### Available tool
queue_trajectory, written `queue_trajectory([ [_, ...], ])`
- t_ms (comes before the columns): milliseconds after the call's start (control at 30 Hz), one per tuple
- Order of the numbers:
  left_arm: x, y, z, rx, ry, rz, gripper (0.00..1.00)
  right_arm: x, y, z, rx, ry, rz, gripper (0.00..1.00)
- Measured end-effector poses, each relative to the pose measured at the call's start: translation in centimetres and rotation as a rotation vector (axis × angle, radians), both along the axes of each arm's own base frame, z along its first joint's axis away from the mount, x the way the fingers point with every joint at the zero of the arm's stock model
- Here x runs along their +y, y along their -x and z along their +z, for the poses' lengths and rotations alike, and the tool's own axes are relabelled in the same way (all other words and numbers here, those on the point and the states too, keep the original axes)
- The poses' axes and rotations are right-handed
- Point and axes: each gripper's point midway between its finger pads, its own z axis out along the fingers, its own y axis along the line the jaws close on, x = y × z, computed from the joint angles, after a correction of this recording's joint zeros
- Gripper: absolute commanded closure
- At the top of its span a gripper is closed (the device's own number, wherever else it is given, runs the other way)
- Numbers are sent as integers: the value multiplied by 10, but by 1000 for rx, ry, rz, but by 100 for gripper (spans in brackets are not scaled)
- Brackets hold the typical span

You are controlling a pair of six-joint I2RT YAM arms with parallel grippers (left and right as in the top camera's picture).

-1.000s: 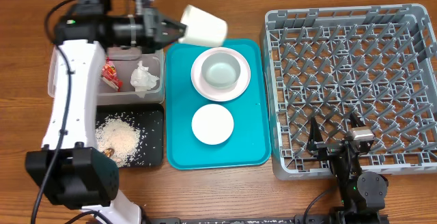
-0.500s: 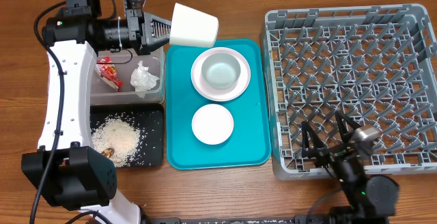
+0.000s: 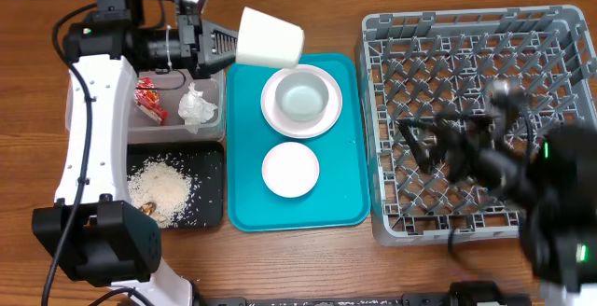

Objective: Sort waste into correct bins and load items into the dishwasher
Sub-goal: 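Reach the right gripper toward the cream cup held by the left gripper, then grasp the cup with the right gripper and open the left gripper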

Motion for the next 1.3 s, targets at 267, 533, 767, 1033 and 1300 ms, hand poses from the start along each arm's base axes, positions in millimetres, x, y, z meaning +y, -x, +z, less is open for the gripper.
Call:
queue_trajectory([
  [267,-32,14,0,-19,-1,-88,96,34,-28,6,99,-133,263,0],
  [533,-50,24,0,-22,-2,-138,96,52,-26,20,41,-236,494,0],
  [767,-75,39,0,-26,-1,-208,96,59,-15,25,32,-256,563,0],
  [1033,-88,47,0,-37,0,-248,96,74,-8,23,38,-243,597,0],
  [1300,-92,50,1,-39,5,-261,96,80,-16,29,-52,-209,584,10],
])
